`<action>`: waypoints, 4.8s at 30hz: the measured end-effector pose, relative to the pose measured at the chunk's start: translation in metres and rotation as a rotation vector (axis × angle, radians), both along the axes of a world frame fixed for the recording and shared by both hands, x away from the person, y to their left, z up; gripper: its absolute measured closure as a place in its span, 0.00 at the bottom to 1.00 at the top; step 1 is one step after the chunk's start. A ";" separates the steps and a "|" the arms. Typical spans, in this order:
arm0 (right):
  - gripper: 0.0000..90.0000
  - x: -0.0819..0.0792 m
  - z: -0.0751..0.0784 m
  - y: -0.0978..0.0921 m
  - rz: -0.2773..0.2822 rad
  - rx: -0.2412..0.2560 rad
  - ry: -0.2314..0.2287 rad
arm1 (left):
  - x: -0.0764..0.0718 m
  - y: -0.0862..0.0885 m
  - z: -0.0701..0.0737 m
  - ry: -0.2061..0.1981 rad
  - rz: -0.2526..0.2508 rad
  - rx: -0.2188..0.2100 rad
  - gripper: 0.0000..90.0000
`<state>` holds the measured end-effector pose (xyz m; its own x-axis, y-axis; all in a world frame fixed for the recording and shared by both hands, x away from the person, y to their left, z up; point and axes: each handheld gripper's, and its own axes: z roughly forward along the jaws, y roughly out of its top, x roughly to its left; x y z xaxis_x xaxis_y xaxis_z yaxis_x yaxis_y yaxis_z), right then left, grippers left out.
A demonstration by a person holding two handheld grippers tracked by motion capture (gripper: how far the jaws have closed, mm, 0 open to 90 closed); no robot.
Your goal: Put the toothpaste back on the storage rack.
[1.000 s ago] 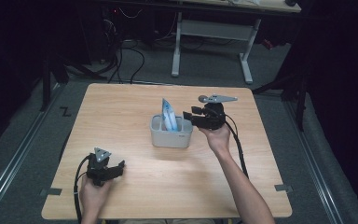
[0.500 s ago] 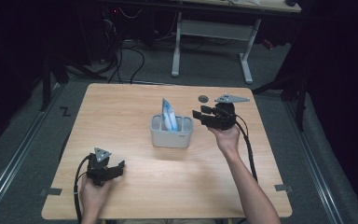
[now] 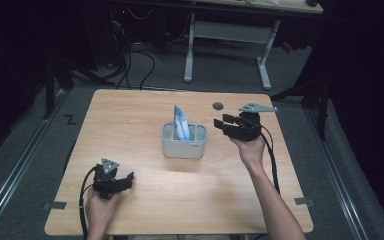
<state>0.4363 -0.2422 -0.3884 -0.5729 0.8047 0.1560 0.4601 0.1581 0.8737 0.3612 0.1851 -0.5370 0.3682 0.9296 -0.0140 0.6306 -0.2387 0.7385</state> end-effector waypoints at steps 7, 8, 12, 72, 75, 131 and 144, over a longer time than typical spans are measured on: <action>0.57 -0.006 0.002 -0.012 -0.019 0.008 -0.008 | 0.000 0.000 0.000 0.000 0.000 0.000 0.26; 0.57 -0.007 0.002 -0.014 -0.022 0.009 -0.010 | 0.000 0.000 0.000 0.000 0.000 0.001 0.26; 0.57 -0.010 0.001 -0.021 -0.032 0.013 -0.016 | 0.000 0.000 0.000 0.000 0.000 0.001 0.26; 0.56 -0.048 -0.034 -0.086 -0.133 -0.024 0.039 | 0.000 0.000 0.000 0.000 0.001 0.001 0.26; 0.56 -0.052 -0.038 -0.089 -0.134 -0.024 0.040 | 0.000 0.000 0.000 0.000 0.001 0.001 0.26; 0.57 -0.084 -0.113 -0.080 -0.141 -0.121 0.148 | 0.000 0.000 0.000 0.000 0.002 0.001 0.26; 0.57 -0.089 -0.131 -0.076 -0.148 -0.140 0.167 | 0.000 0.000 0.000 0.000 0.003 0.002 0.26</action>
<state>0.3476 -0.3184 -0.5197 -0.4228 0.8982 0.1204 0.6236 0.1919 0.7578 0.3612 0.1847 -0.5370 0.3654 0.9307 -0.0126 0.6316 -0.2380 0.7379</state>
